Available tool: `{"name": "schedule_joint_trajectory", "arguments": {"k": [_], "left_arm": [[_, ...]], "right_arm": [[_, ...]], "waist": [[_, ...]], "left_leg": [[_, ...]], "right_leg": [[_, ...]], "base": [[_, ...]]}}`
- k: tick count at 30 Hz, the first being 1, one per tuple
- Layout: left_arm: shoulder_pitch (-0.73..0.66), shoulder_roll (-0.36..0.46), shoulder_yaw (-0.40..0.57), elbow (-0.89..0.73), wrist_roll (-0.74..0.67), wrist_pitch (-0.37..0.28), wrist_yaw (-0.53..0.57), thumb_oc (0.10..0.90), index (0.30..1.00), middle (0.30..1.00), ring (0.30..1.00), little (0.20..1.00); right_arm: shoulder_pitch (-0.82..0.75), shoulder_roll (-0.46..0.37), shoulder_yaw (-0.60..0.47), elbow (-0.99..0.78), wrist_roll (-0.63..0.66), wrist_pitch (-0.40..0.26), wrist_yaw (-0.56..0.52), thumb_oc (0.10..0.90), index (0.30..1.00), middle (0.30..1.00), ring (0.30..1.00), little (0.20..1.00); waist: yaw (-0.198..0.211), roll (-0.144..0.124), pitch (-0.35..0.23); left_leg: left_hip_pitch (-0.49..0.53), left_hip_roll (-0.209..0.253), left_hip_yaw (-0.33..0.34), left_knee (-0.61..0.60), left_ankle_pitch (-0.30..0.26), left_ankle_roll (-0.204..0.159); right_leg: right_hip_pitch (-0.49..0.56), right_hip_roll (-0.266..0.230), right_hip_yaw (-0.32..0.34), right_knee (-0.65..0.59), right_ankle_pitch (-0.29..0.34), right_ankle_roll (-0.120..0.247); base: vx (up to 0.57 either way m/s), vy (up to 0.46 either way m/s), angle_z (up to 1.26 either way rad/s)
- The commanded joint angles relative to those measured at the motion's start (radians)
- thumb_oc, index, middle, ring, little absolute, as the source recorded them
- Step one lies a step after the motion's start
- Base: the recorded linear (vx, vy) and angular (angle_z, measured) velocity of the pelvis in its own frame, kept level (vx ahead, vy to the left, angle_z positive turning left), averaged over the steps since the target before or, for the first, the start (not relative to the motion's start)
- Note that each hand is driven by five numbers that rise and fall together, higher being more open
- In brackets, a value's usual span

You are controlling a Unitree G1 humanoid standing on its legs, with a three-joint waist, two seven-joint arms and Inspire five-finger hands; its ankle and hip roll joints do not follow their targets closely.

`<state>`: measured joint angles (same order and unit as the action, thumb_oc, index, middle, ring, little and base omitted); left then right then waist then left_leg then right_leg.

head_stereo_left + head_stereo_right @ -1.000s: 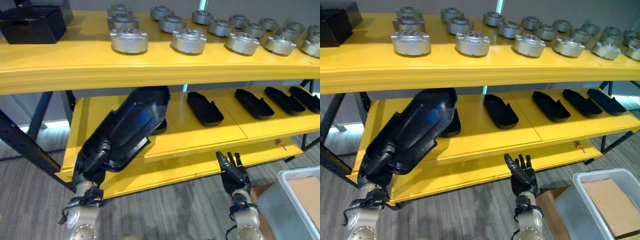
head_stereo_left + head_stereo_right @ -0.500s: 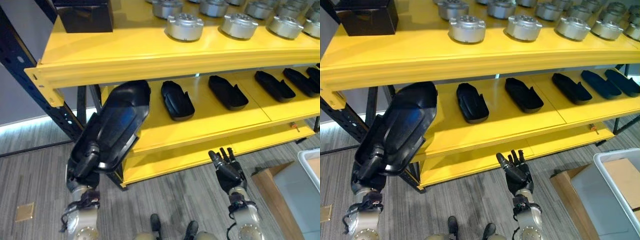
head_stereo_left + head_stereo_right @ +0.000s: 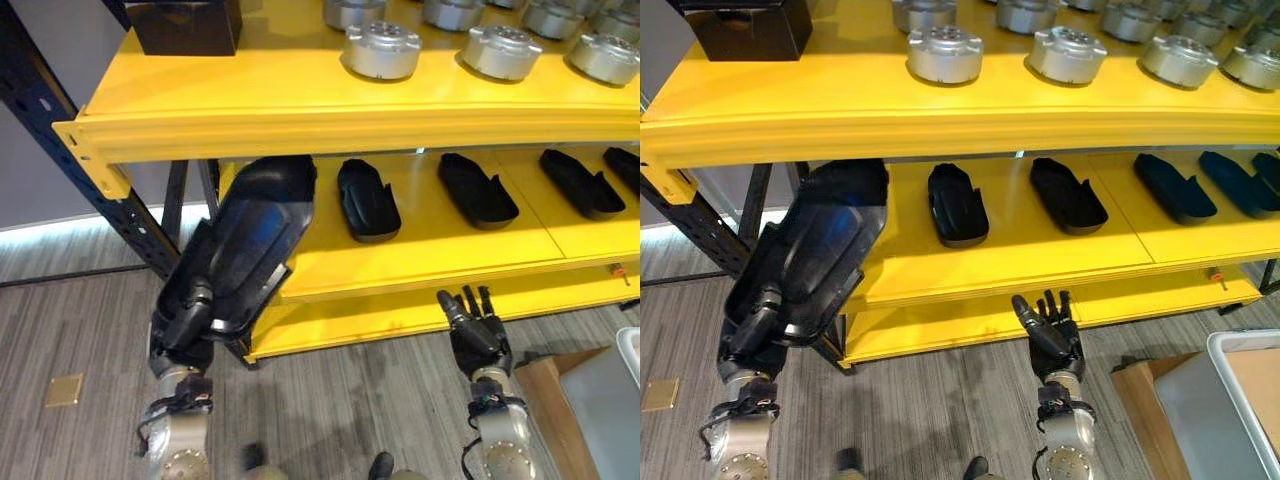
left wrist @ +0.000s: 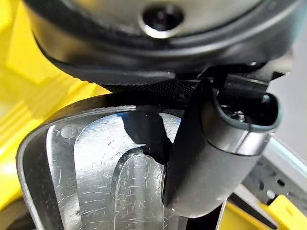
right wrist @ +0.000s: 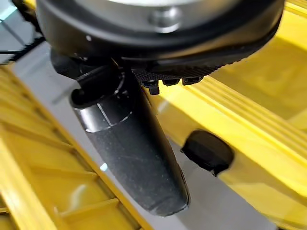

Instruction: Move parts from the plastic box to the shelf.

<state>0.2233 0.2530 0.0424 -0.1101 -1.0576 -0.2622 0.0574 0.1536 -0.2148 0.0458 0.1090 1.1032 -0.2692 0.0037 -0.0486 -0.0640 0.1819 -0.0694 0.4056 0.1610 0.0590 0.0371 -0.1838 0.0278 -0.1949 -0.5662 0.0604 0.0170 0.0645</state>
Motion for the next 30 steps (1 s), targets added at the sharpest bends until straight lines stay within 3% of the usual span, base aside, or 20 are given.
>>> {"name": "schedule_joint_trajectory", "arguments": {"k": [1,4,11,30], "left_arm": [[-0.068,0.039,0.065,-0.176,-0.025,-0.096,-0.061,0.400,0.300,0.300,0.300,0.300],[-0.082,0.042,0.048,-0.172,-0.024,-0.093,-0.065,0.400,0.300,0.300,0.300,0.300],[-0.122,0.052,-0.014,-0.166,-0.012,-0.081,-0.057,0.400,0.300,0.300,0.300,0.300],[-0.189,0.038,-0.223,-0.151,-0.111,-0.002,-0.107,0.400,0.300,0.300,0.300,0.300]], "right_arm": [[-0.035,-0.032,0.004,-0.052,-0.008,-0.070,0.040,0.900,1.000,1.000,1.000,1.000],[-0.034,-0.020,0.017,-0.050,-0.010,-0.062,0.043,0.900,1.000,1.000,1.000,1.000],[-0.032,-0.008,0.072,-0.058,-0.018,-0.037,0.039,0.900,1.000,1.000,1.000,1.000],[-0.010,-0.037,0.127,-0.086,-0.013,-0.019,0.038,0.900,1.000,1.000,1.000,1.000]], "waist": [[-0.002,0.028,-0.071],[-0.008,0.036,-0.083],[-0.030,0.013,-0.084],[-0.092,0.026,-0.071]], "left_leg": [[0.116,-0.043,0.092,-0.120,0.068,0.008],[0.141,-0.075,0.101,-0.134,0.046,0.016],[0.187,-0.118,0.160,-0.146,0.011,0.033],[0.186,-0.064,0.209,-0.146,0.046,0.006]], "right_leg": [[-0.030,-0.050,0.020,0.033,0.031,0.072],[-0.037,-0.068,0.037,0.040,0.053,0.075],[-0.054,-0.101,0.060,0.049,0.081,0.097],[-0.105,-0.053,0.102,0.050,0.072,0.091]], "base": [[0.08,0.177,-0.05],[0.05,0.099,0.05],[0.03,0.059,-0.02],[-0.01,-0.029,-0.13]]}}
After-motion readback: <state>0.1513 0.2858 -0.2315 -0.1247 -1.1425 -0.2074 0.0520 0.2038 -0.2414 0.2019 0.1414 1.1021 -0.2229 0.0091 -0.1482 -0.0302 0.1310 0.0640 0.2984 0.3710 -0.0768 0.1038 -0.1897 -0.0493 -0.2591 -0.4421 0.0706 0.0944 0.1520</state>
